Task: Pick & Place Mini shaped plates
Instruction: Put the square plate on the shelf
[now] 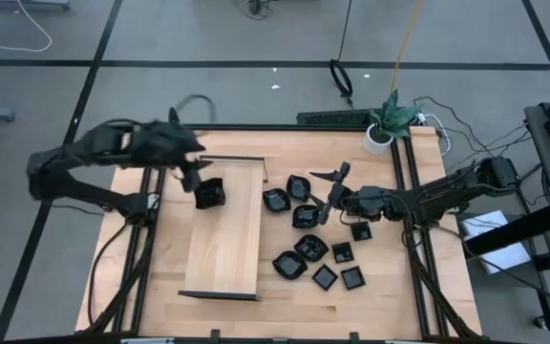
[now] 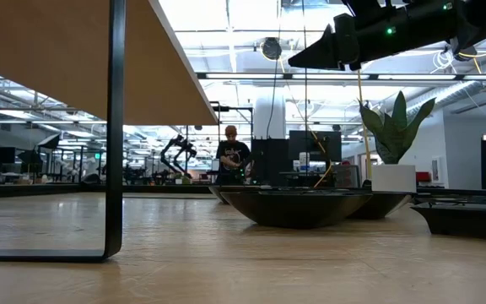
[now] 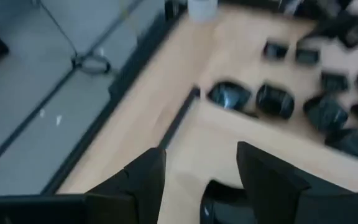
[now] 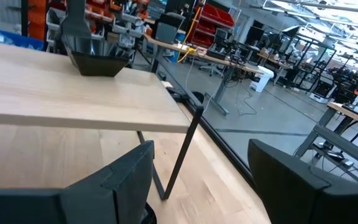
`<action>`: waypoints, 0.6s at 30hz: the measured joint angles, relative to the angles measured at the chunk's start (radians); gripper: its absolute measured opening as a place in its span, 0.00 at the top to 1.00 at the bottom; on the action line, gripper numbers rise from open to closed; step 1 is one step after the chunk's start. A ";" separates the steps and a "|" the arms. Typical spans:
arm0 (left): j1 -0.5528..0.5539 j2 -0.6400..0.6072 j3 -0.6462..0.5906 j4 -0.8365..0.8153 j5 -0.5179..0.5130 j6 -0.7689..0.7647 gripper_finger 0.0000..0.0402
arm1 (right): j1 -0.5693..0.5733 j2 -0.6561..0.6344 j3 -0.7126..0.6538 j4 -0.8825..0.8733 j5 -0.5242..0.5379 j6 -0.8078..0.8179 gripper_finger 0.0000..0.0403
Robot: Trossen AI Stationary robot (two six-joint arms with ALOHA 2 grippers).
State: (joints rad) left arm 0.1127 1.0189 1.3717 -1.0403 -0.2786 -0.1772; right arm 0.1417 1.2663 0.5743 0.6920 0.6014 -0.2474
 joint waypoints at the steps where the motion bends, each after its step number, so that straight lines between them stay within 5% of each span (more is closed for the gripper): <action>1: -0.005 -0.042 -0.044 0.049 -0.009 0.003 0.50 | 0.000 0.000 0.000 -0.001 0.000 0.000 0.39; 8: -0.020 -0.316 -0.460 0.408 -0.011 0.068 0.50 | 0.000 0.000 0.000 -0.001 0.000 0.000 0.39; 18: -0.014 -0.634 -0.845 0.766 -0.010 0.029 0.50 | 0.007 0.000 0.000 -0.035 0.000 0.030 0.39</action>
State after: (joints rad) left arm 0.0991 0.3847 0.5269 -0.2746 -0.2886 -0.1482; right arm 0.1489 1.2663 0.5739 0.6573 0.6018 -0.2173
